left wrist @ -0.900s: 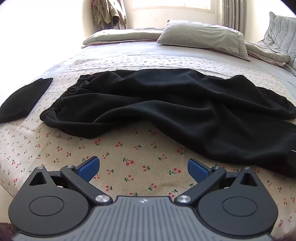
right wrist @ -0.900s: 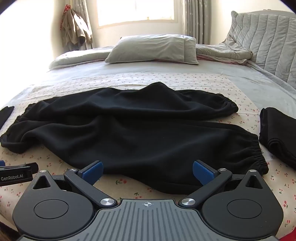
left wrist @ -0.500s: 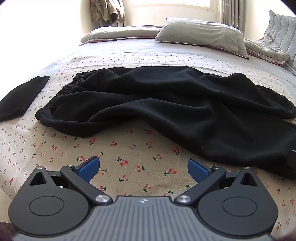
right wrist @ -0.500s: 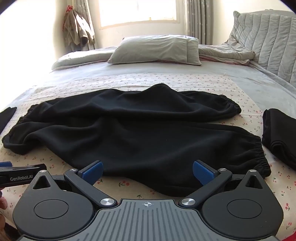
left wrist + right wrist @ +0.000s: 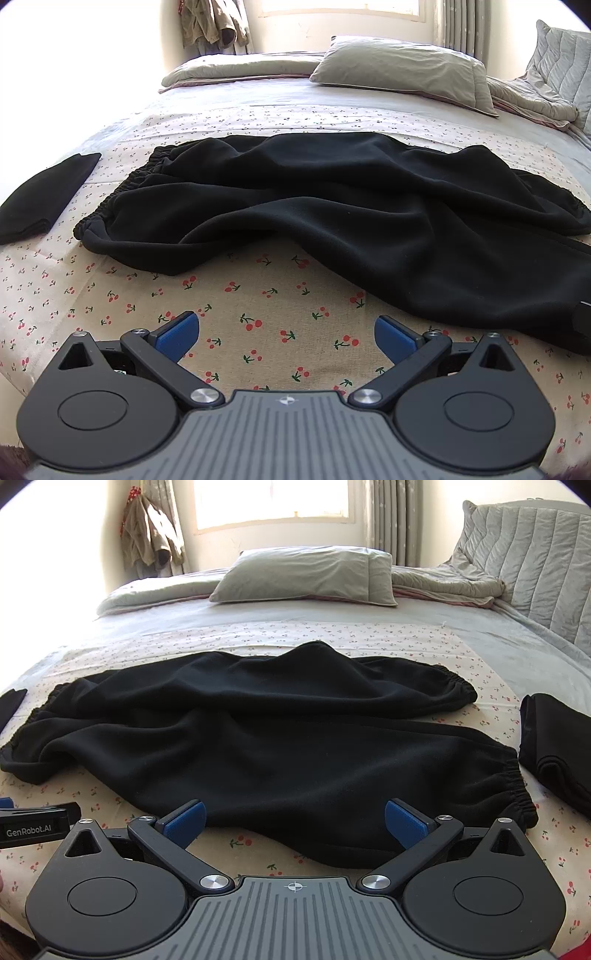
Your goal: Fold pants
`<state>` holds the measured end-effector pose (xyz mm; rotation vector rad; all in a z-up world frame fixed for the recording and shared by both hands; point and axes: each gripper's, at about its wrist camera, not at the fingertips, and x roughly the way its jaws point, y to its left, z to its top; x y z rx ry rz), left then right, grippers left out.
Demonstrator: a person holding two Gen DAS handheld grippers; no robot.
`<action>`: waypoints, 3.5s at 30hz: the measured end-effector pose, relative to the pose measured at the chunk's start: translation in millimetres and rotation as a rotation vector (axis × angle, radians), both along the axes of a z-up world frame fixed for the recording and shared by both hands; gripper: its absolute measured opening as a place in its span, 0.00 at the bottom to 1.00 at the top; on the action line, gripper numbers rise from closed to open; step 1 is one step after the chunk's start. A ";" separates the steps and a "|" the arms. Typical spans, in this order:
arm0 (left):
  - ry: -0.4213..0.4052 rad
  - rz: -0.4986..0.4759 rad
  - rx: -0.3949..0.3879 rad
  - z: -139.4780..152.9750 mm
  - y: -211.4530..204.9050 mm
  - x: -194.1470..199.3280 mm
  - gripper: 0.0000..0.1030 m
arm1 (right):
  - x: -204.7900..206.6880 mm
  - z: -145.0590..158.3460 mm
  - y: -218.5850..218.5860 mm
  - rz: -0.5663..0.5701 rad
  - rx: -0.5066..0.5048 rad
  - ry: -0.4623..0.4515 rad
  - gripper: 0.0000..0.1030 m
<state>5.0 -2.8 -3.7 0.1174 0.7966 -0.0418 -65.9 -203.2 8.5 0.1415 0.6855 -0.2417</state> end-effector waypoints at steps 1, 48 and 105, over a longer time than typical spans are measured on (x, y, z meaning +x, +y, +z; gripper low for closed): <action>0.000 0.000 0.000 0.2 -0.1 0.0 1.00 | -0.1 -0.1 0.3 0.000 -0.001 0.001 1.00; 0.002 -0.001 0.011 -4.5 0.3 0.2 1.00 | 4.7 -8.5 2.8 0.003 0.005 0.036 1.00; 0.096 -0.071 -0.090 -8.7 112.8 46.3 1.00 | -27.4 -13.8 -115.5 -0.194 0.220 0.069 1.00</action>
